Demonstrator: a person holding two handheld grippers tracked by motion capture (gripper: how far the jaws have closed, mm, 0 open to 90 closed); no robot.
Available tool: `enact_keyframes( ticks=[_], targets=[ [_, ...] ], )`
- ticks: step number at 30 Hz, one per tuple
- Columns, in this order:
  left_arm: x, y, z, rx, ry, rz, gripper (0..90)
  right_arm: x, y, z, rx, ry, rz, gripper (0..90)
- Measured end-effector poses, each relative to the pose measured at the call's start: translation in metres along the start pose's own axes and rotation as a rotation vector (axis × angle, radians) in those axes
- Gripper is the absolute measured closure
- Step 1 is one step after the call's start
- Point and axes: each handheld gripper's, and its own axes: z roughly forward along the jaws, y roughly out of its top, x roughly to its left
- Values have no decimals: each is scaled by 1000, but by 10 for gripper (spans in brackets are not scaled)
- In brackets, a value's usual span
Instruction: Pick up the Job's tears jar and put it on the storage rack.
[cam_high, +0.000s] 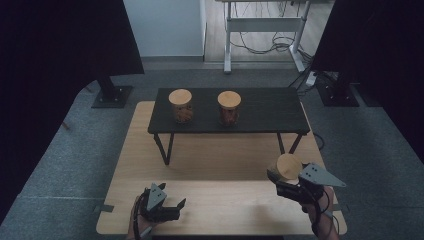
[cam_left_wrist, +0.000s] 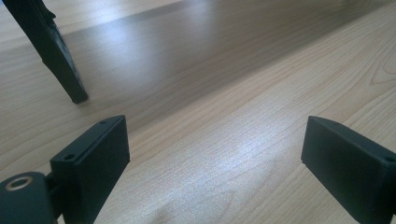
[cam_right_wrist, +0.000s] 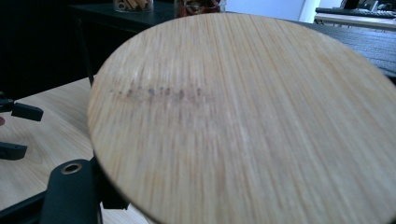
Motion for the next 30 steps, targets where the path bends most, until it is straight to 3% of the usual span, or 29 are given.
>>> enact_keyframes(
  ticks=[30],
  targets=[
    [0,-1,1,2,-2,0,74,-12,37,18,-16,20,0,250]
  ],
)
